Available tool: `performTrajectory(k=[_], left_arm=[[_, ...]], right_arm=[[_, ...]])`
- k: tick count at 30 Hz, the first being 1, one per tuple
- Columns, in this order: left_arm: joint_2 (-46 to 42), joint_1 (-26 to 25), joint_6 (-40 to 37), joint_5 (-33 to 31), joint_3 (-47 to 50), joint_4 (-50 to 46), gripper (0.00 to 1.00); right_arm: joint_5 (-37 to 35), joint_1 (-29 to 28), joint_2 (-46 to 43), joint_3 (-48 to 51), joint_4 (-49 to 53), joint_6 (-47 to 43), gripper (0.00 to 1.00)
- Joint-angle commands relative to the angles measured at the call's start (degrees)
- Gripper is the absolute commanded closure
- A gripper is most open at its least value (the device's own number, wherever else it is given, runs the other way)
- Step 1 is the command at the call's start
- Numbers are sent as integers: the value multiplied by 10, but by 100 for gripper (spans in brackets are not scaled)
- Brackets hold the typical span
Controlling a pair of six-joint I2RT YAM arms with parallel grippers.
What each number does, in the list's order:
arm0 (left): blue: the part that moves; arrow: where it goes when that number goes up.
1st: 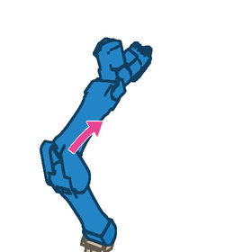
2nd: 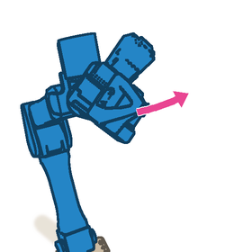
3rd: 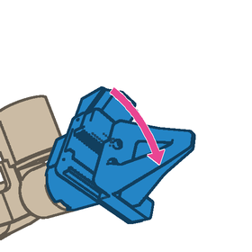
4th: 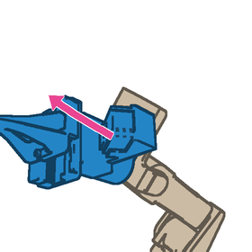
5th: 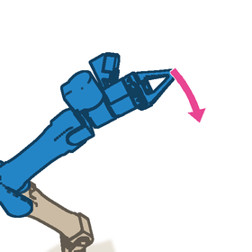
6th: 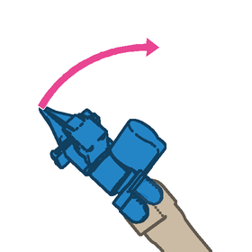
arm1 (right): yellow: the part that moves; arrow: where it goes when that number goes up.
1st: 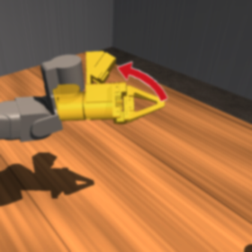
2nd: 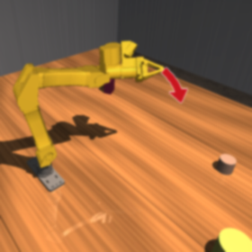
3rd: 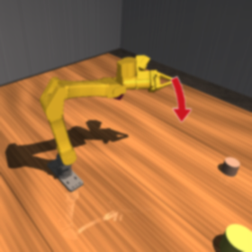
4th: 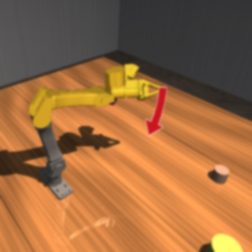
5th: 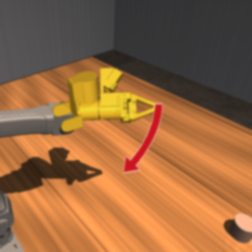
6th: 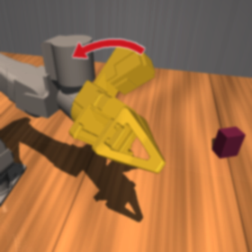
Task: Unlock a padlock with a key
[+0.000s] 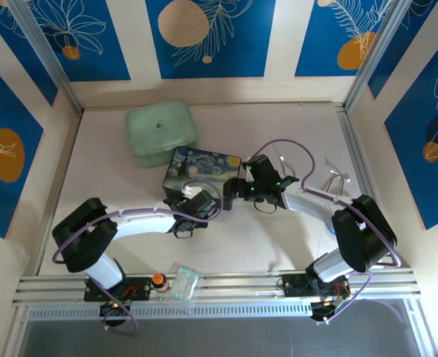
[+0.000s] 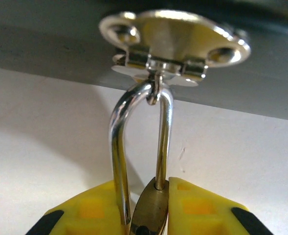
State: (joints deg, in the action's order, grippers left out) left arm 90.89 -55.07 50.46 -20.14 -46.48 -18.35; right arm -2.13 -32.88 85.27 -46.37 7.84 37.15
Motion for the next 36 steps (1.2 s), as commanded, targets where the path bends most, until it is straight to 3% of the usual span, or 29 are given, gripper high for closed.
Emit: performTrajectory(k=[1,9,33,36], left_arm=[[13,-7,-24,-45,-7,-107,82],[52,-11,-40,-49,-34,-138,83],[86,-76,-17,-64,-88,-190,70],[88,-82,-15,-69,-93,-196,71]], right_arm=[[-26,5,12,27,74,-6,24],[-22,8,19,22,69,-8,23],[-19,11,29,29,54,-1,23],[-18,11,29,29,54,-1,22]])
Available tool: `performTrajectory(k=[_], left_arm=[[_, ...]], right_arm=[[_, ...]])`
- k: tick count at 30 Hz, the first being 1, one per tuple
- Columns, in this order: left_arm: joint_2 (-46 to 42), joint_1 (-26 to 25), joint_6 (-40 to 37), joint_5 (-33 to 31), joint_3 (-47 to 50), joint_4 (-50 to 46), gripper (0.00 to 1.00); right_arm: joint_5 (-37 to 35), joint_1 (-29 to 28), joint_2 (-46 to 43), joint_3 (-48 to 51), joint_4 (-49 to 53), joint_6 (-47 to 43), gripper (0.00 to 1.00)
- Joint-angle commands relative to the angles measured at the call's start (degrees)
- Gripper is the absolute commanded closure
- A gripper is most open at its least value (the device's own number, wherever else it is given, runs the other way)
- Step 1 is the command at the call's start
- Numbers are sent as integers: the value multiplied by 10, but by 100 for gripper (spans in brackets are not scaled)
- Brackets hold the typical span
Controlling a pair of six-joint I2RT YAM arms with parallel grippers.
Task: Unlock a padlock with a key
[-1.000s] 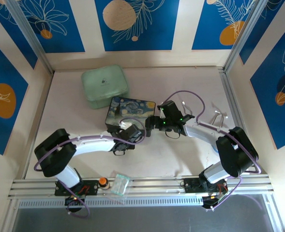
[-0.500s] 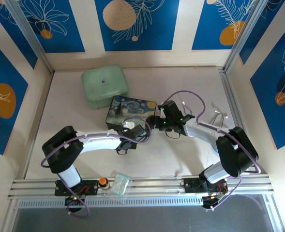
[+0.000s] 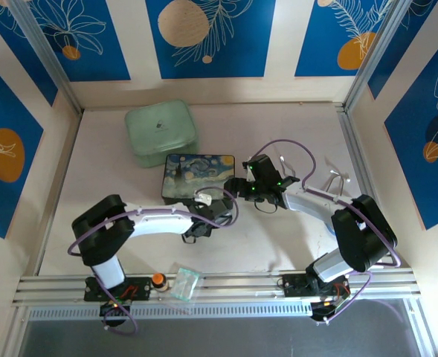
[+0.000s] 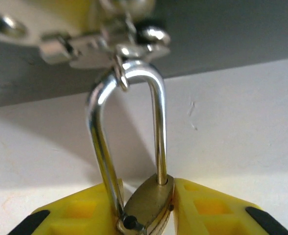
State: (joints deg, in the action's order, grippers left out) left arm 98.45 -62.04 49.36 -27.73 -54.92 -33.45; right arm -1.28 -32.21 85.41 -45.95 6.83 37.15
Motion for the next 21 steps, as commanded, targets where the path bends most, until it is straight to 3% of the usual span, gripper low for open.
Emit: performTrajectory(k=[1,5,8,17,21], left_arm=[[13,-14,-3,6,-10,-49,72],[11,-16,2,17,-4,-48,75],[8,-16,-2,16,-1,-42,83],[58,-19,-6,-57,-58,-167,83],[73,-30,-12,-46,-70,-159,77]], right_arm=[[-27,4,28,24,64,-1,22],[-26,4,26,25,65,2,22],[-26,4,26,29,60,4,22],[-22,4,21,30,61,8,21],[-17,4,24,27,61,8,21]])
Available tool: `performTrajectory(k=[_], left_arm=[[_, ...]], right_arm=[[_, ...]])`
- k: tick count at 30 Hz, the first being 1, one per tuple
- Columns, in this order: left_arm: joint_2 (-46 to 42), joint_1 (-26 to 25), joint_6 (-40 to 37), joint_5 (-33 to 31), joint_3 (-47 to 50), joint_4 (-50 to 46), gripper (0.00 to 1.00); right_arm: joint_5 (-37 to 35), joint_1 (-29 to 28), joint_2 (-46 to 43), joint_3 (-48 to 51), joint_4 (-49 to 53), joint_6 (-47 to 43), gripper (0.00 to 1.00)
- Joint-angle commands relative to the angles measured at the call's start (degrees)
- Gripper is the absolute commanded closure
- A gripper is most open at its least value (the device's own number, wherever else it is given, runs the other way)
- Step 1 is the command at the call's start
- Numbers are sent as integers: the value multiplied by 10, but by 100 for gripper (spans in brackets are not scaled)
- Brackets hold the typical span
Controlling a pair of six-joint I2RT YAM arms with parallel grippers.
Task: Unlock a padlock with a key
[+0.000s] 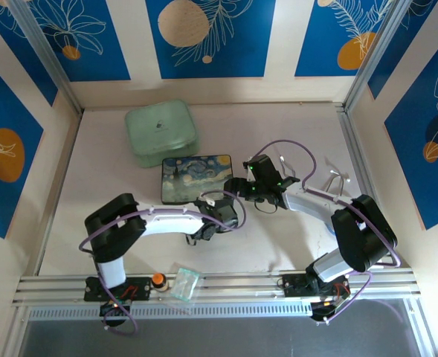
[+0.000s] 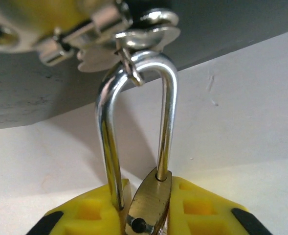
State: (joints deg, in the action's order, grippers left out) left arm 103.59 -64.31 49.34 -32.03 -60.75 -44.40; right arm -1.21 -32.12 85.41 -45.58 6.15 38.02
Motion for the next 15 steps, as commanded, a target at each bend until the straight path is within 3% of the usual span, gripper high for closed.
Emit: performTrajectory(k=[1,10,12,15], left_arm=[[26,-14,-12,-2,-20,-51,76],[55,-66,-3,-3,-80,-87,75],[62,-70,2,-3,-82,-98,86],[72,-65,-2,-7,-79,-101,91]], right_arm=[[-17,3,23,24,67,0,21],[-12,3,32,23,61,5,21],[-12,3,32,23,60,7,20],[-9,2,33,24,56,10,20]])
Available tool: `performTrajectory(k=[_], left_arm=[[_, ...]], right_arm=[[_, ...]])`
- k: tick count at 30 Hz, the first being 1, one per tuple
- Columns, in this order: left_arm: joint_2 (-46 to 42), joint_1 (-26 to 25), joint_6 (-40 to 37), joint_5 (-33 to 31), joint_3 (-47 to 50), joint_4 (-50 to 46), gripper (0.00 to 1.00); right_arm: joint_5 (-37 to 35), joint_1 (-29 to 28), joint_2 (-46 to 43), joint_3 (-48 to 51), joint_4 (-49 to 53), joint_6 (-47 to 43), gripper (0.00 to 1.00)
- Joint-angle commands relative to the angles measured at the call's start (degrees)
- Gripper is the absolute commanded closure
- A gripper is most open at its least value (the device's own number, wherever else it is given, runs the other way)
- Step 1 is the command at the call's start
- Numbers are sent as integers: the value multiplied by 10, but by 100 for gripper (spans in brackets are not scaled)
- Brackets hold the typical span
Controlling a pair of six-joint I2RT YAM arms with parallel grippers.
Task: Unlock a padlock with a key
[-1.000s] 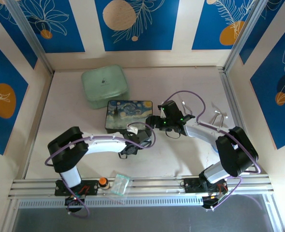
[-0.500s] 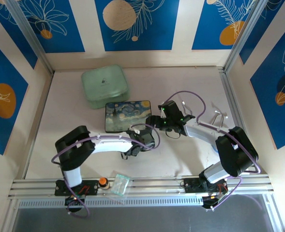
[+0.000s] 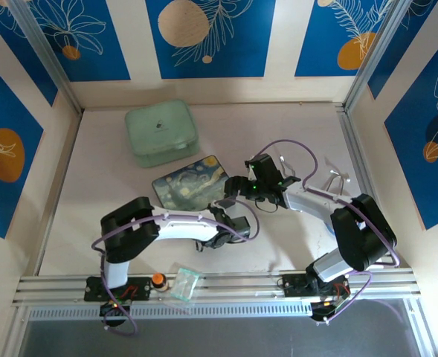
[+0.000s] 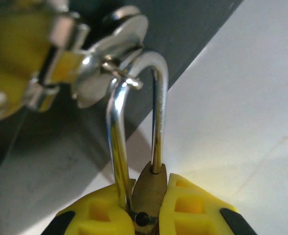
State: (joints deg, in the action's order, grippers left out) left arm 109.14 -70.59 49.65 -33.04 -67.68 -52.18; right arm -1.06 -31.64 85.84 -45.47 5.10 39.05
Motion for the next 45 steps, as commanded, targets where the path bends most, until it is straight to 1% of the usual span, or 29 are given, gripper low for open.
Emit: performTrajectory(k=[1,7,10,13,17,20,22,27,31,35,37,39,42,45], left_arm=[[17,2,-7,-2,-10,-27,91],[5,39,-30,-37,8,-26,90],[6,51,-39,-35,3,-27,85],[10,31,-30,-29,-17,-33,83],[41,4,-22,5,-37,-30,80],[56,-14,-14,0,-58,-61,76],[50,-25,-9,4,-58,-69,71],[19,-36,-2,3,-42,-57,66],[-4,-36,-5,-11,-41,-50,66],[-15,-42,-13,7,-43,-37,63],[-28,-42,-15,18,-37,-25,59],[-47,-43,-21,17,-30,-12,53],[-81,-41,-31,-2,-23,-6,33],[-118,-29,-41,-18,-21,-14,28]], right_arm=[[-10,-3,29,22,66,1,20],[-7,-8,22,20,70,5,20],[-8,-15,10,20,76,8,20],[-13,-24,0,21,79,12,20],[-17,-26,1,20,80,14,20],[-17,-26,4,19,81,14,20],[-16,-26,5,20,80,15,19],[-17,-26,7,18,77,16,19],[-13,-26,14,11,78,18,19],[-13,-26,15,10,79,19,19],[-14,-26,14,9,82,17,19],[-18,-27,8,8,84,16,18],[-23,-24,-4,5,89,13,15],[-18,-21,-21,-2,92,-2,13]])
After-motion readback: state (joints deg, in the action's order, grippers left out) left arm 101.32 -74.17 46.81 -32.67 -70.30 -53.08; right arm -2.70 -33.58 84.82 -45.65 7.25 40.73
